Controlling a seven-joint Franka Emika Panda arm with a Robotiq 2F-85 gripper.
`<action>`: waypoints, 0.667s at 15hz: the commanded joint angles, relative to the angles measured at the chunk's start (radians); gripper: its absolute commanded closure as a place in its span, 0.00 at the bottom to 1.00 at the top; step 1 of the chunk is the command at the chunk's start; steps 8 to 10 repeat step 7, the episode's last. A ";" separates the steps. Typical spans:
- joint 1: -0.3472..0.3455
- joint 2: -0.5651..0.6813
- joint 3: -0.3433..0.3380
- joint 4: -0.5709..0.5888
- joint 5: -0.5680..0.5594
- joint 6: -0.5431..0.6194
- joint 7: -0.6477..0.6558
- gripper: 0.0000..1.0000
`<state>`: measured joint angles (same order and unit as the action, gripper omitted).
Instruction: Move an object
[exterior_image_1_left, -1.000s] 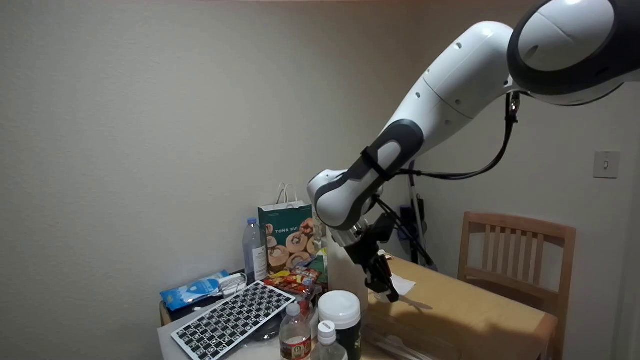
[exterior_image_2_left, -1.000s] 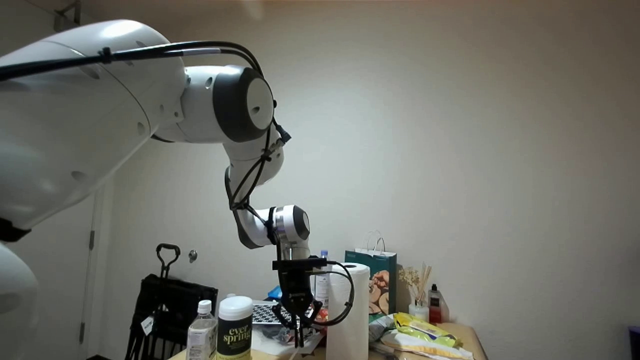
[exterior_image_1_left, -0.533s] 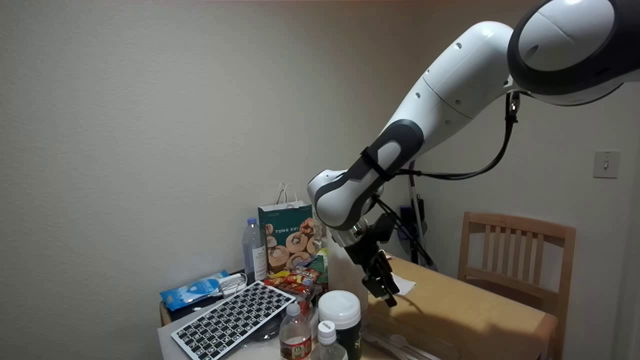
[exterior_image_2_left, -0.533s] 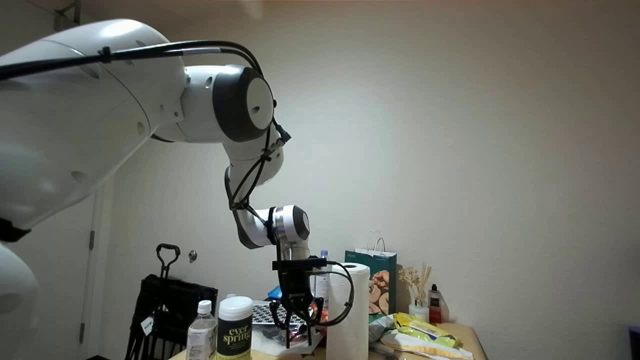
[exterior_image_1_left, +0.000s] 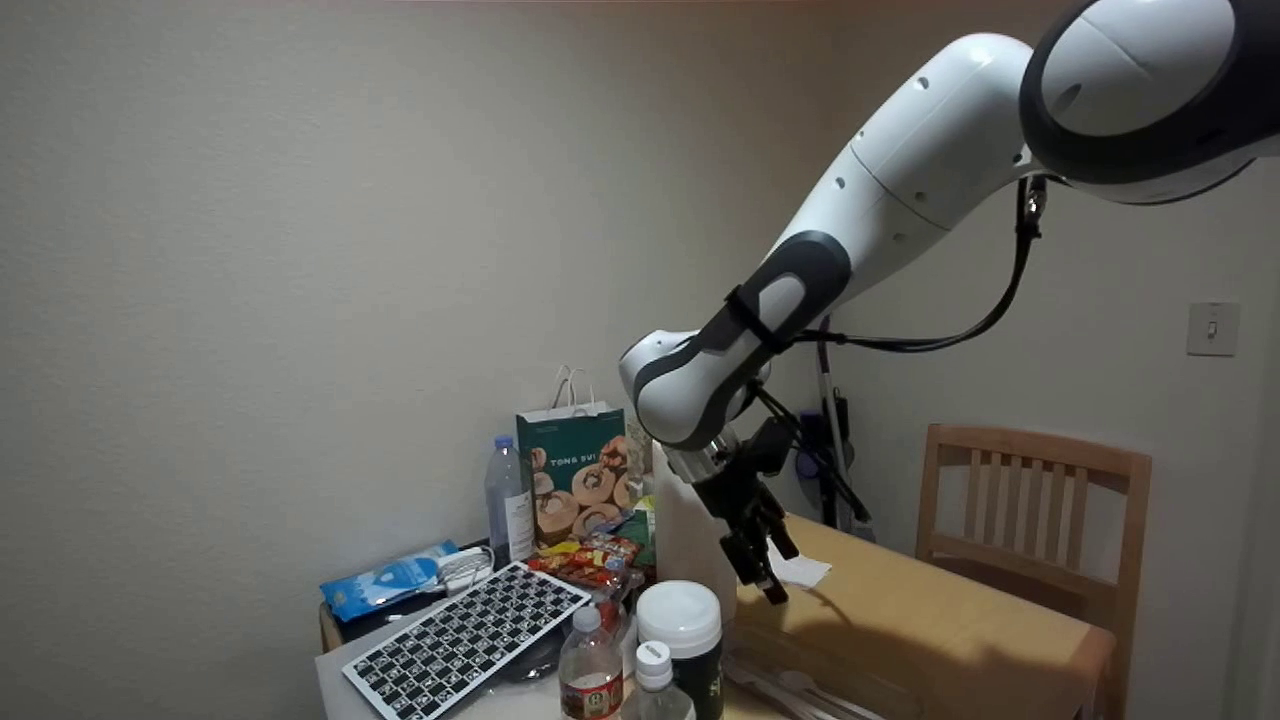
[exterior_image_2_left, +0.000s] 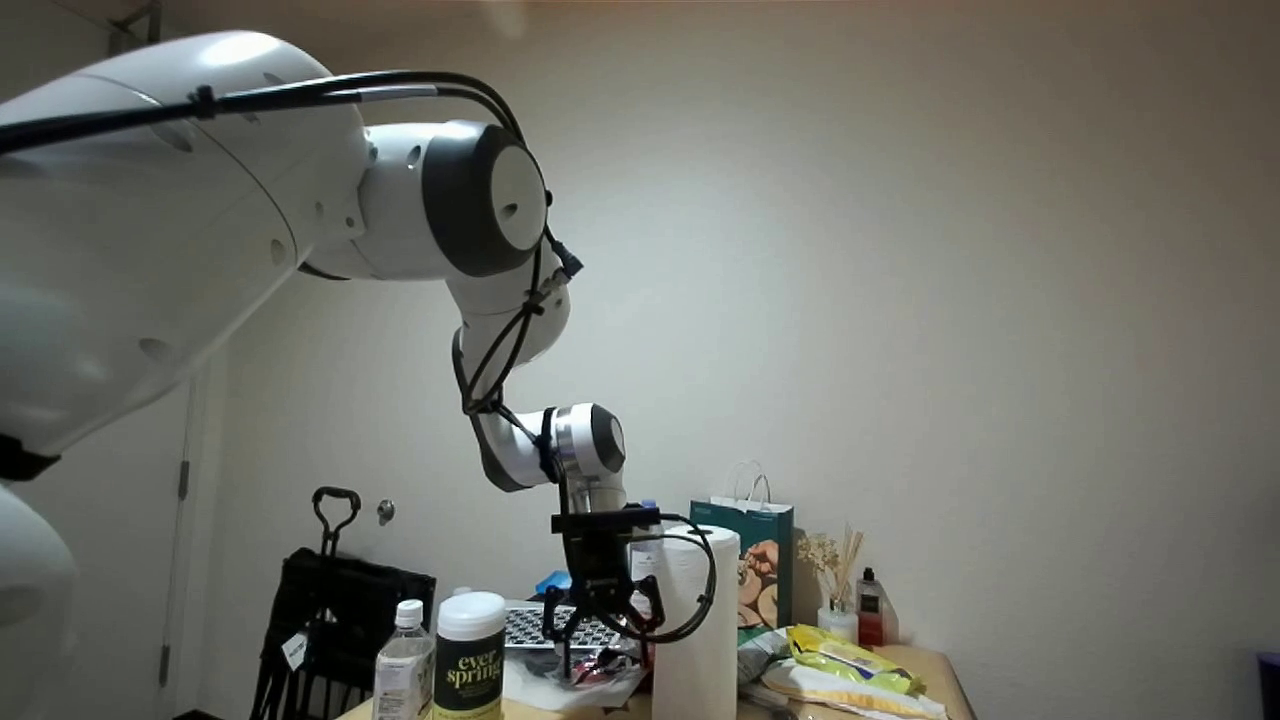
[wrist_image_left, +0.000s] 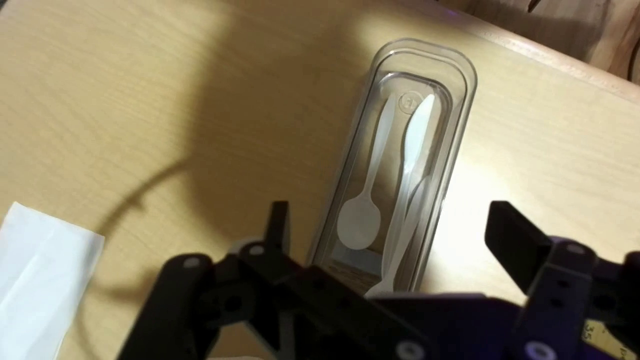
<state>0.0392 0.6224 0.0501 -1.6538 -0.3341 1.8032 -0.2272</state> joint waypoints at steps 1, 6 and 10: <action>0.002 -0.082 -0.028 -0.045 -0.013 0.020 0.029 0.00; 0.002 -0.067 -0.034 0.002 -0.004 -0.002 0.019 0.00; 0.002 -0.068 -0.034 0.002 -0.004 -0.002 0.020 0.00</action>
